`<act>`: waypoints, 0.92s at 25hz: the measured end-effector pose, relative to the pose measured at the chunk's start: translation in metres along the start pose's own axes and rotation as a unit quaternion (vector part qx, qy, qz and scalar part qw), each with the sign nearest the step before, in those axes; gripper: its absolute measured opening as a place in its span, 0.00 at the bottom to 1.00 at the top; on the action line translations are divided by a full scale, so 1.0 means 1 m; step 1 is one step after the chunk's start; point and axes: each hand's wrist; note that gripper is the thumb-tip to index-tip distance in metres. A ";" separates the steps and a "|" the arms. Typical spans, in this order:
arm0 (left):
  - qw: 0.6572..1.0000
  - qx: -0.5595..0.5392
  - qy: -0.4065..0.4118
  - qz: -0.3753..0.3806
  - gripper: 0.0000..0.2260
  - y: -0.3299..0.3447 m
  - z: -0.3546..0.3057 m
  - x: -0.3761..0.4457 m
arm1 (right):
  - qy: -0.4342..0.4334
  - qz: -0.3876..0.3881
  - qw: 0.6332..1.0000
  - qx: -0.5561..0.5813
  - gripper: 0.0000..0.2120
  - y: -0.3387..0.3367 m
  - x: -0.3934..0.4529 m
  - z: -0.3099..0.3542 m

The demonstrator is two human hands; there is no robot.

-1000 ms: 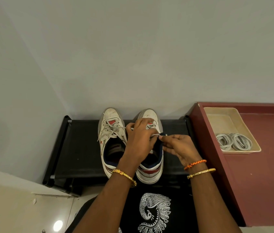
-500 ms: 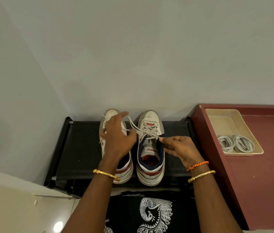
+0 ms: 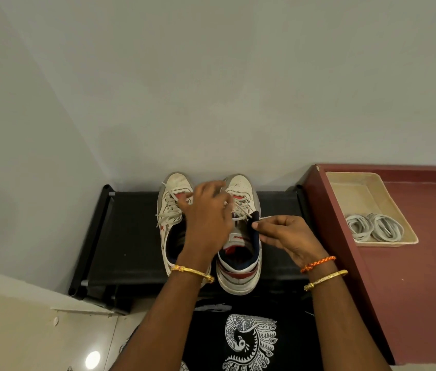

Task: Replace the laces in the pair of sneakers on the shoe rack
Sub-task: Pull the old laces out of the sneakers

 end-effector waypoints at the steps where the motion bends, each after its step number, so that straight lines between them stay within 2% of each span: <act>1: 0.998 -0.025 -0.045 -0.042 0.06 -0.009 0.003 0.000 | 0.001 -0.001 1.000 0.004 0.03 0.000 -0.001 0.001; 3: 0.970 -0.087 -0.169 -0.153 0.06 -0.028 0.013 0.000 | 0.000 -0.008 1.000 0.006 0.05 0.001 -0.002 0.003; 5: 0.916 -0.122 -0.288 -0.250 0.07 -0.041 0.029 -0.001 | -0.003 -0.019 1.000 0.003 0.10 0.003 -0.002 0.003; 6: 0.898 -0.121 -0.334 -0.260 0.12 -0.045 0.034 -0.003 | -0.010 -0.026 1.000 -0.013 0.12 0.005 -0.001 0.003; 7: 0.894 -0.110 -0.360 -0.244 0.22 -0.046 0.036 -0.006 | -0.031 -0.039 0.997 -0.051 0.14 0.008 0.000 0.002; 9: 0.929 -0.064 -0.322 -0.173 0.36 -0.041 0.033 -0.011 | -0.124 -0.088 0.973 -0.172 0.14 0.014 0.005 -0.001; 10: 0.954 -0.035 -0.270 -0.122 0.36 -0.036 0.027 -0.012 | -0.184 -0.109 0.949 -0.231 0.13 0.018 0.007 -0.002; 11: 0.975 -0.017 -0.210 -0.066 0.33 -0.031 0.019 -0.014 | -0.234 -0.121 0.922 -0.285 0.13 0.023 0.007 -0.002; 13: 0.990 -0.019 -0.139 0.035 0.25 -0.018 0.004 -0.019 | -0.280 -0.131 0.866 -0.394 0.11 0.033 0.008 -0.004; 16: 0.989 0.002 -0.116 0.093 0.17 0.001 -0.006 -0.021 | -0.257 -0.141 0.795 -0.532 0.11 0.047 0.009 -0.007; 21: 0.993 0.002 -0.099 0.065 0.09 0.009 -0.003 -0.017 | -0.278 -0.190 0.800 -0.497 0.06 0.047 0.008 -0.003; 23: 0.994 0.001 -0.095 0.052 0.08 0.009 -0.004 -0.021 | -0.282 -0.208 0.814 -0.464 0.04 0.044 0.005 -0.001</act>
Point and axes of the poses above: each hand's wrist, its own x-axis towards the middle knuckle, its own y-axis out of the palm, z = x × y, and after that the axes turned 5 degrees about -x, right-handed
